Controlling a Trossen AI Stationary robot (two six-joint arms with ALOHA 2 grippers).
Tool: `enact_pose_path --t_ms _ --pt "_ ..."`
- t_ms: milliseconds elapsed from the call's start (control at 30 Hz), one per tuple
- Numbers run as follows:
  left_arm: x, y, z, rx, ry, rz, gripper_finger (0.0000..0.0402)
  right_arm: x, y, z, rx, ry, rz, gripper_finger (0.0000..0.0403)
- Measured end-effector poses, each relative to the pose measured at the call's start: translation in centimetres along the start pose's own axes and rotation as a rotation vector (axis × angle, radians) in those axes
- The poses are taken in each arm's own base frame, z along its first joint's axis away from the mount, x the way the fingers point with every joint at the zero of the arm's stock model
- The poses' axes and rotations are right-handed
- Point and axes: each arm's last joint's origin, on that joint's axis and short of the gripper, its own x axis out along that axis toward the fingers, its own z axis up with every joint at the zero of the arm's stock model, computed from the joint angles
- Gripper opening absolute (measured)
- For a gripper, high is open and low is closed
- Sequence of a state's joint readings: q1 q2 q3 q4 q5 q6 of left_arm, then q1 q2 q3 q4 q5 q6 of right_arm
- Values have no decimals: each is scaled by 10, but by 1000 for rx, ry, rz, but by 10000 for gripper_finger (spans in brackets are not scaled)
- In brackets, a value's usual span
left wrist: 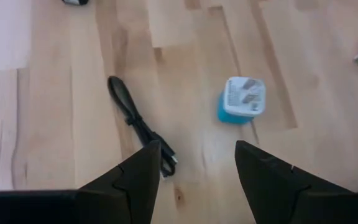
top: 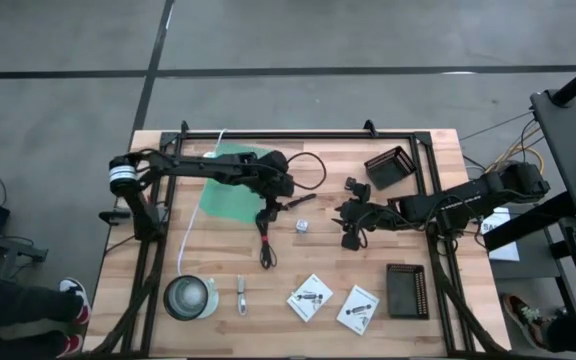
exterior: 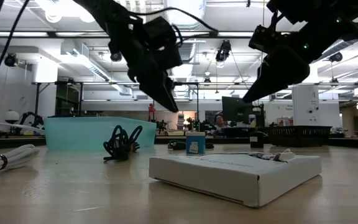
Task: Pick and place items into bin
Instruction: Put the small black charger cable into the green bin
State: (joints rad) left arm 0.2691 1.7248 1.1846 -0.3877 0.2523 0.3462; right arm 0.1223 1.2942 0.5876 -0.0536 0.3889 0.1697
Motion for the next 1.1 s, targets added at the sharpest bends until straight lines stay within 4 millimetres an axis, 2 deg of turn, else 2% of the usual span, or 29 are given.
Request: enact_pose_path --t_ms 200,633,800,933,1100 --pt "12 2 -1 0 9 -5 190 0 0 -2 5 5 0 118" --pt "21 -2 -5 2 17 17 190 1 0 -3 3 8 2 116" --pt "34 2 -7 -83 28 53 190 1 0 -3 3 10 2 111" --pt "45 7 -12 -154 81 149 190 1 0 -4 1 15 1 114" --pt "52 10 -13 -231 89 187 190 1 0 -5 0 16 1 116"
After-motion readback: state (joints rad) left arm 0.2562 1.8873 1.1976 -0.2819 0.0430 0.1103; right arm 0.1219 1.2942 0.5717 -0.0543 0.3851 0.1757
